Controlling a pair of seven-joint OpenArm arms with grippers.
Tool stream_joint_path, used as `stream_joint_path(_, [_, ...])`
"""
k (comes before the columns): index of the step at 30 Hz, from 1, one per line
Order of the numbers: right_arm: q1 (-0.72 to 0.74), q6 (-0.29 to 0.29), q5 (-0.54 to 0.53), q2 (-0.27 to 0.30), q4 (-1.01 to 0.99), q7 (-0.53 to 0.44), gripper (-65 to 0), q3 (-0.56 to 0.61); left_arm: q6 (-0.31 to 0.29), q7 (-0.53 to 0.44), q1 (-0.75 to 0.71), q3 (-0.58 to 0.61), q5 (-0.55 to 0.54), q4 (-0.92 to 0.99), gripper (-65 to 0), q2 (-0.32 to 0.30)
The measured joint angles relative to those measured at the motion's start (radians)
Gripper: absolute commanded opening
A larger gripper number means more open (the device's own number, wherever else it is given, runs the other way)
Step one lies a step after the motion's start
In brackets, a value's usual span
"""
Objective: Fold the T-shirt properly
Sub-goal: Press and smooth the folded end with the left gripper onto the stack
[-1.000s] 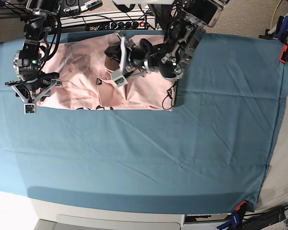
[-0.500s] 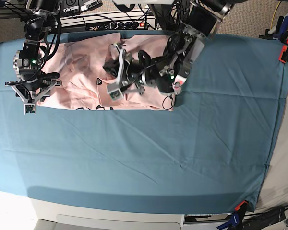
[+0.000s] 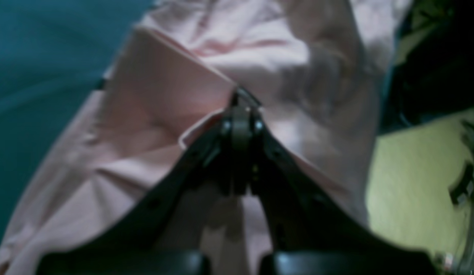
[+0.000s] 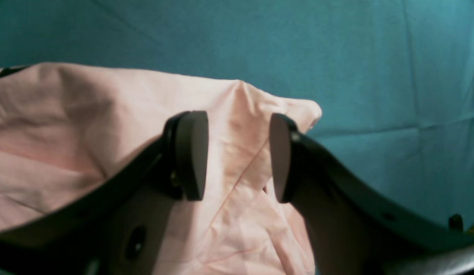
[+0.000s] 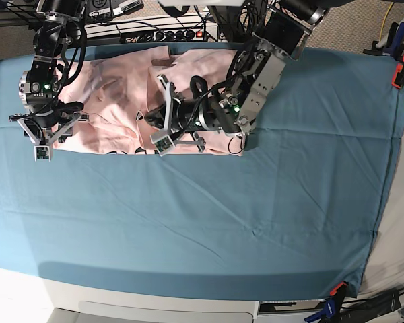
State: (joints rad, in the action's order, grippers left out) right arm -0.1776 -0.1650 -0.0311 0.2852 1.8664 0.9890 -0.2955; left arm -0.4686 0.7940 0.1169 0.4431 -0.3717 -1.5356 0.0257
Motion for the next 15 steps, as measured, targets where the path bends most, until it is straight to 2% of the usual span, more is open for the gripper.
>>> stream_joint_path(4, [0.000, 0.000, 0.000, 0.000, 0.000, -0.003, -38.3, 0.000, 0.133, -0.016, 0.012, 0.000, 0.087, 0.032, -65.0, 0.013])
stream_joint_path(8, [0.000, 0.000, 0.000, 0.000, 0.000, -0.006, -38.3, 0.000, 0.216, -0.001, 0.057, 0.000, 0.074, 0.035, -65.0, 0.029])
stream_joint_path(10, [0.000, 0.000, 0.000, 0.000, 0.000, -0.006, -38.3, 0.000, 0.203, 0.020, 0.089, -0.017, -0.007, 0.035, -65.0, 0.031])
stream_joint_path(15, [0.000, 0.000, 0.000, 0.000, 0.000, -0.006, -38.3, 0.000, 0.101, 0.124, 0.127, -0.125, -0.192, 0.034, -65.0, 0.051])
